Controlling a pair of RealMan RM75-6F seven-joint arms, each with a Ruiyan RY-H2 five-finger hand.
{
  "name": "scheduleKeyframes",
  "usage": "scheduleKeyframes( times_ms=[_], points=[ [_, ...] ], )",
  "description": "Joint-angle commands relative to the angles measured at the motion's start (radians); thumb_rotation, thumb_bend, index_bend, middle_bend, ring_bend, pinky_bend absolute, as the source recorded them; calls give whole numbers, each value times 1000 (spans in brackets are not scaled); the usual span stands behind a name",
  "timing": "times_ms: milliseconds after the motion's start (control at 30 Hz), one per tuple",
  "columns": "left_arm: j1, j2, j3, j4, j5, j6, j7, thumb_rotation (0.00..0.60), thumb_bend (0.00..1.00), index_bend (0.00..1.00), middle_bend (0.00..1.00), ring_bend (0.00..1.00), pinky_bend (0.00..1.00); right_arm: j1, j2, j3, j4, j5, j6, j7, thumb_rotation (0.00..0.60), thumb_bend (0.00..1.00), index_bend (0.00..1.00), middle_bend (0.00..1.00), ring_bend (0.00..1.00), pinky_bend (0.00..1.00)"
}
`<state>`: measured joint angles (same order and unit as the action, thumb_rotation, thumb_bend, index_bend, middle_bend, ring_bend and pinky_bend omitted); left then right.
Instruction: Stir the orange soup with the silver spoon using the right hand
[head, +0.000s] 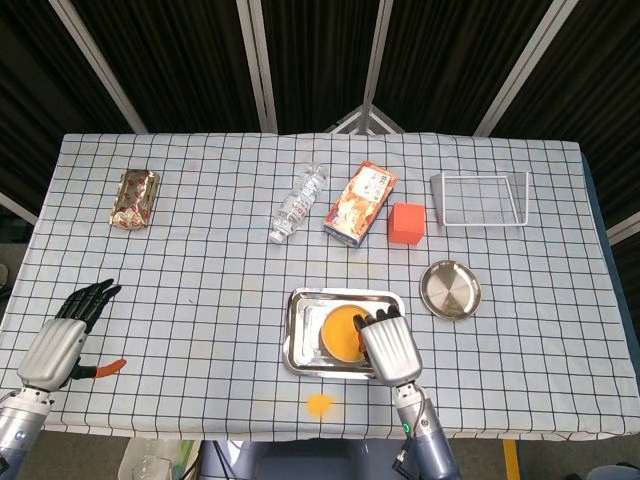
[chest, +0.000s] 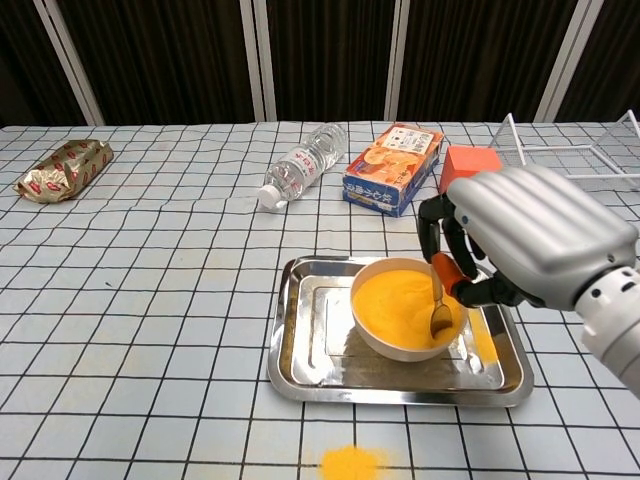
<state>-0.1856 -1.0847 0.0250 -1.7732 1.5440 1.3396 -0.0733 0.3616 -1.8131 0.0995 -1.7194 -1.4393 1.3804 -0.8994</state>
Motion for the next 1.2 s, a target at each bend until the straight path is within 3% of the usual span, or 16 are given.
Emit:
scheduleKeyframes(
  times_ms=[33, 833, 1200],
  points=[
    [-1, 0, -1, 1, 0, -1, -3, 600, 20, 0, 0, 0, 0, 6, -10, 10, 9, 1, 0, 8, 600, 726, 907, 701, 571, 484],
    [-2, 4, 1, -1, 4, -2, -14, 600, 20, 0, 0, 0, 0, 57, -107, 72, 94, 38, -24, 24, 600, 729, 910, 703, 571, 484],
    [-3, 4, 2, 0, 4, -5, -15, 600, 20, 0, 0, 0, 0, 79, -101, 108, 131, 39, -21, 43, 600, 731, 910, 703, 571, 484]
  ],
)
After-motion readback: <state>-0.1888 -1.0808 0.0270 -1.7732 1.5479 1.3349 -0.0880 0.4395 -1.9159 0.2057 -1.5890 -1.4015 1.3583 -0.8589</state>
